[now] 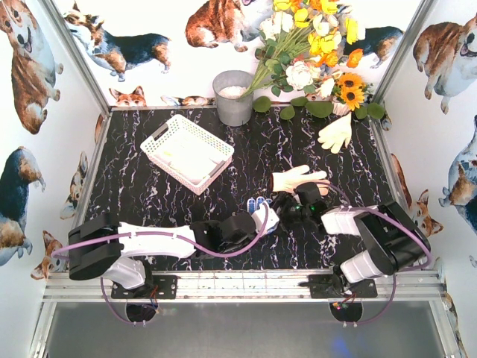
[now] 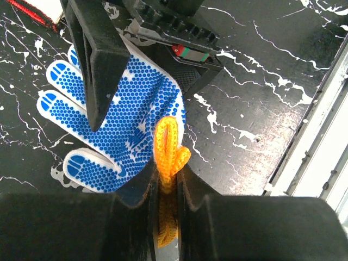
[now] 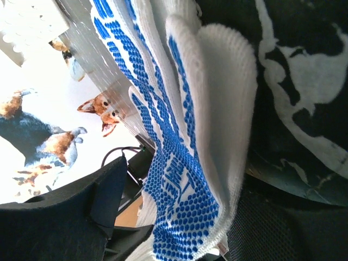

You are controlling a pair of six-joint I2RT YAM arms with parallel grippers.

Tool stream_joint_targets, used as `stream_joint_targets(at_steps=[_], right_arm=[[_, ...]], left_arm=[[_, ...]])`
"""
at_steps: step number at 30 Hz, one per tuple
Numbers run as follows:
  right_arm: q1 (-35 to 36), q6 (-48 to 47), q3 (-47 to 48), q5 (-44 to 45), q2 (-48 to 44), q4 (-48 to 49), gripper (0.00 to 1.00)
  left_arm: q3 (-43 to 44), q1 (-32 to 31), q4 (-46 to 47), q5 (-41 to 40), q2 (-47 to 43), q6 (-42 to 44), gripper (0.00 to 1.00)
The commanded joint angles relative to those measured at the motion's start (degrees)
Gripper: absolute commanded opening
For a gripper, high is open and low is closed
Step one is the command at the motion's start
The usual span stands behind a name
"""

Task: Put the gloves into the storage basket
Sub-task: Pick up the glove from the center of the board, then place the glove in the bin.

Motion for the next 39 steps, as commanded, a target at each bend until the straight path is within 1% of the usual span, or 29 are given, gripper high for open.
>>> stream_joint_targets(at_steps=[1, 2, 5, 8, 12, 15, 18, 22, 23, 25, 29, 31, 34, 35, 37, 39], right_arm=[[0.8, -0.3, 1.3, 0.4, 2.8, 4.6, 0.65], [1.0, -0.4, 1.7, 0.1, 3.2, 4.9, 0.65], [1.5, -0.5, 2.3, -0.3, 4.4, 5.6, 0.55], [1.6, -0.6, 2.3, 0.0, 5.1, 6.7, 0.5], [1.7, -1.5, 3.1, -0.1, 5.9, 6.3, 0.49], [2.2, -2.1, 4.1, -0.2, 6.9, 6.1, 0.49], [2.6, -2.1, 4.8, -0.3, 7.7, 6.4, 0.47], [2.9, -1.4, 4.9, -0.2, 7.7, 7.7, 0.42], [3.1, -1.4, 5.0, -0.3, 7.6, 7.8, 0.4], [3.2, -1.8, 5.3, -0.3, 7.5, 7.3, 0.3], [3.4, -3.5, 6.1, 0.0, 6.5, 4.4, 0.1], [3.5, -3.6, 5.7, 1.2, 4.6, 3.7, 0.0], [3.5, -4.5, 5.6, 3.9, -0.7, 0.2, 0.0], [3.6, -5.1, 5.9, 4.6, -2.2, -1.5, 0.0], [3.6, -7.0, 7.9, 5.4, -5.2, -6.2, 0.0], [3.6, -9.4, 10.1, 5.9, -8.1, -11.4, 0.0]], left_arm=[[-0.2, -0.2, -0.5, 0.8, -1.8, -0.2, 0.0], [-0.2, -0.2, -0.5, 0.8, -2.0, -0.2, 0.0], [0.1, -0.2, -0.7, 1.2, -2.1, -0.4, 0.0], [0.4, -0.2, -1.4, 1.0, -2.2, -0.4, 0.0], [-0.3, -0.3, -1.5, 1.2, -3.9, -0.7, 0.0], [0.5, -0.2, -3.9, 0.7, -4.4, 0.0, 0.0], [0.5, -0.2, -4.8, 0.7, -5.2, 0.4, 0.0], [0.0, -0.2, -5.0, 2.9, -6.3, -0.5, 0.0], [0.0, -0.2, -5.1, 3.3, -6.6, -0.7, 0.0], [-0.1, -0.3, -5.8, 3.7, -7.2, -0.7, 0.0], [-0.3, -0.3, -10.6, -0.1, -9.6, 0.1, 0.0], [-0.5, -0.2, -12.4, -0.3, -11.6, 0.5, 0.0], [1.1, -0.1, -15.8, 3.6, -12.3, 1.1, 0.0], [3.7, -0.1, -16.7, 5.4, -11.5, 1.2, 0.0], [7.1, -0.1, -20.0, 8.2, -9.4, 1.1, 0.0], [8.8, -0.1, -21.0, 9.9, -8.2, 0.6, 0.0]])
